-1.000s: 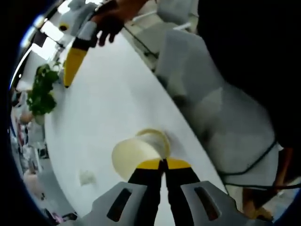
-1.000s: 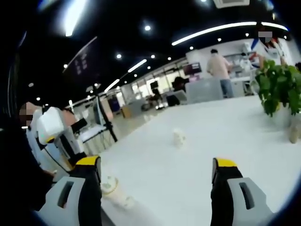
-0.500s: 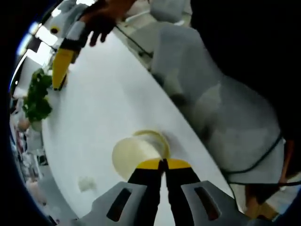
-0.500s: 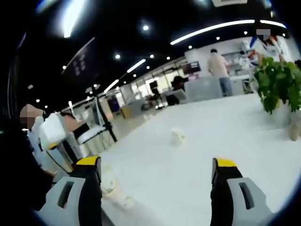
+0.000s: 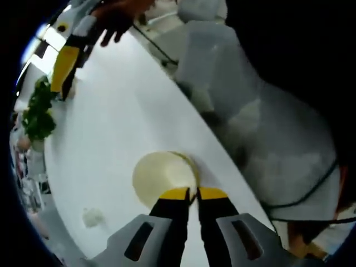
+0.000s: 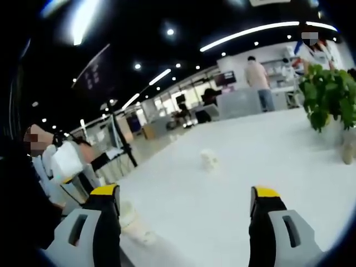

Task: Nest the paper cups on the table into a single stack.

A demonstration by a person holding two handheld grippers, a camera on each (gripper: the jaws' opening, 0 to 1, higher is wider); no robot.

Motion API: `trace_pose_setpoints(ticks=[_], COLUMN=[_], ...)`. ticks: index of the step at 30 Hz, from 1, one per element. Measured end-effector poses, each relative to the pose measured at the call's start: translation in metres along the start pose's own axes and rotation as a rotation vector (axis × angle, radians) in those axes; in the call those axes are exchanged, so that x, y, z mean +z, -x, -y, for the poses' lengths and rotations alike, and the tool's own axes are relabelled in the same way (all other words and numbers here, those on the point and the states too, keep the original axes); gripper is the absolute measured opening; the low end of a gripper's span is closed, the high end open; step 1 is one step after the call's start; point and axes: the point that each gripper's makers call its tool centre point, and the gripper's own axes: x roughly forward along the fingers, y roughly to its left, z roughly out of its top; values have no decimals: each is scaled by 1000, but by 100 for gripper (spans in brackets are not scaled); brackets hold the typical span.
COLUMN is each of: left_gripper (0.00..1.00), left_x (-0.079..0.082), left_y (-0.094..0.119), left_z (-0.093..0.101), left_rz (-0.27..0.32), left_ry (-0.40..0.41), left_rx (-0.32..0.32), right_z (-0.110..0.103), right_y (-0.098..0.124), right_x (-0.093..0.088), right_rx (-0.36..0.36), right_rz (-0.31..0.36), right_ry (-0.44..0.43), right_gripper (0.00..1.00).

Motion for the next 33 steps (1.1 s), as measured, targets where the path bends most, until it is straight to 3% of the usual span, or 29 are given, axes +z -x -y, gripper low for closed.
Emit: trace_pose_setpoints(ticks=[1,5,7,11,21,27,30,33], left_gripper=[4,6,10,19,18,18,17,16], left_x=[1,1,6,5,8,2,1,-8], left_y=[-1,-1,0,-1,11,29,37,42], left_z=[0,-1,1,1,-2,-6,-9,-9], left_rz=[14,18,55,49,87,139,193,211], left_ry=[41,36,57,71,107,217,285,335], left_rx=[-5,-5,-21,-15,8,65,102,132], right_z=[0,0,0,-2,-4,-7,-9,-12], right_y=[0,-1,-1,-2,1,-1,-3,-6], right_x=[-1,-1,-2,-2,-2,1,3,6], right_rx=[1,4,6,8,11,13,20,29], right_rz=[-2,-2,-3,-2,0,-5,-12,-17], right_ry=[0,-2,-5,-4,-3,11,24,37], right_gripper=[95,95,95,95,95,96,96,96])
